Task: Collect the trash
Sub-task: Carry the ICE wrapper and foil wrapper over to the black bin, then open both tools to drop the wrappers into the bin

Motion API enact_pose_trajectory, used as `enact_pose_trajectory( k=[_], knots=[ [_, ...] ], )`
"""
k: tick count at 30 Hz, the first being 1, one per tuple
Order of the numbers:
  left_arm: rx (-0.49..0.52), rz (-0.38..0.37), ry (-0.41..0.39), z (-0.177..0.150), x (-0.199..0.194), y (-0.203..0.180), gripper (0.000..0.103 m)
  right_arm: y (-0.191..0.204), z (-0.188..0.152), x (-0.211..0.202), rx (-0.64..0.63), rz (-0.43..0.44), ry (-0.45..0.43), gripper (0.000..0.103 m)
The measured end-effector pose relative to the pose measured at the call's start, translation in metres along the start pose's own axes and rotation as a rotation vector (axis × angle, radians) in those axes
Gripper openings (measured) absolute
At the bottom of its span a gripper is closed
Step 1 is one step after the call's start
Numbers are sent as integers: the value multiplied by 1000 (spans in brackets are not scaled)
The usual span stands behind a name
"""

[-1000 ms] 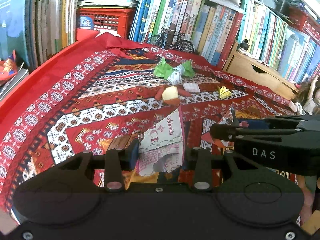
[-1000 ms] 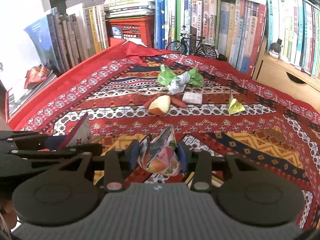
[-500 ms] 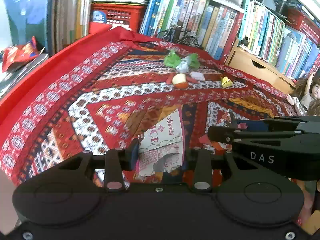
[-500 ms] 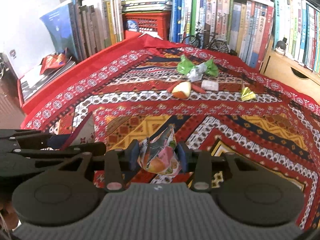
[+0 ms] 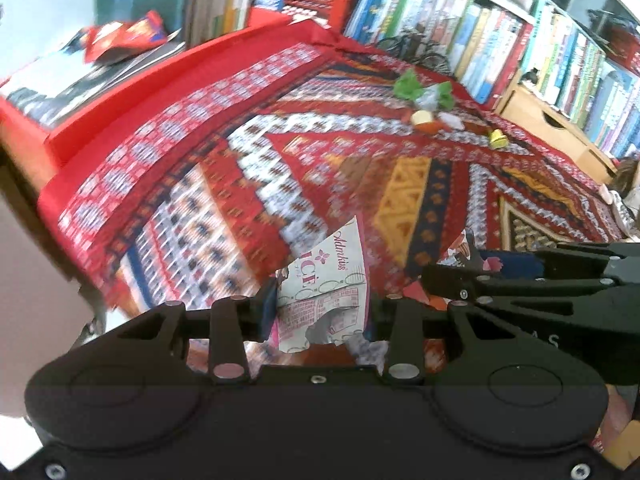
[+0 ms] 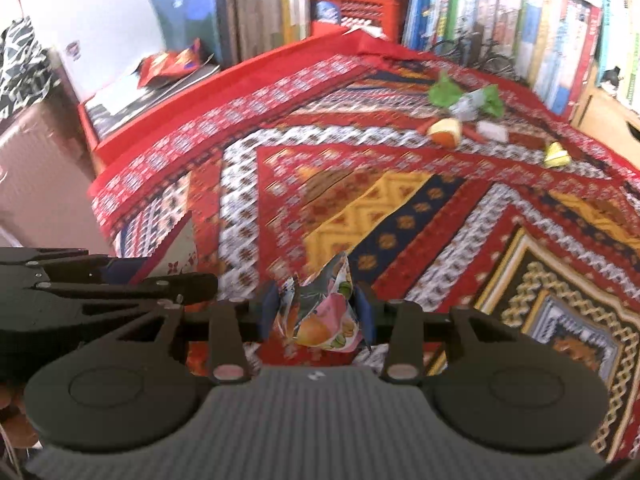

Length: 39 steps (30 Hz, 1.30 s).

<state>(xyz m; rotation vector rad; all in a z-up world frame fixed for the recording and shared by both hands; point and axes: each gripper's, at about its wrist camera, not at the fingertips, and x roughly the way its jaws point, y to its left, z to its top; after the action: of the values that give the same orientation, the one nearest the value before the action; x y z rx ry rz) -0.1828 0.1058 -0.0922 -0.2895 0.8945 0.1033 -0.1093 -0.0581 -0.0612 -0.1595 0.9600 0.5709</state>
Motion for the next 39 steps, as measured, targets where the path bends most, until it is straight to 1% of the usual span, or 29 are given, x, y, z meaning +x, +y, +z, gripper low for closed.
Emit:
enact_pose_trajectory(
  k=[5,9,15,21,28,34,39],
  knots=[
    [-54,46,24,-28,-9,27,38,28,-15,4,-45,43,30,46],
    [-126,88,69,-57,-15,53,38,50,-31,8,-76,83,56,46],
    [-198,146,113,-98,-24,80,38,87,-53,6,-209,114,38,45],
    [-257,182,133,-127,-31,99,38,111,-66,8,-260,164,61,45],
    [-325,216,162,-154,-18,121,38,127,-86,26,-249,231,101,45],
    [-377,238,202,-178,0,136,38,142,-107,46,-301,262,113,45],
    [-406,250,232,-193,15,144,38,145,-120,65,-292,288,149,45]
  ],
)
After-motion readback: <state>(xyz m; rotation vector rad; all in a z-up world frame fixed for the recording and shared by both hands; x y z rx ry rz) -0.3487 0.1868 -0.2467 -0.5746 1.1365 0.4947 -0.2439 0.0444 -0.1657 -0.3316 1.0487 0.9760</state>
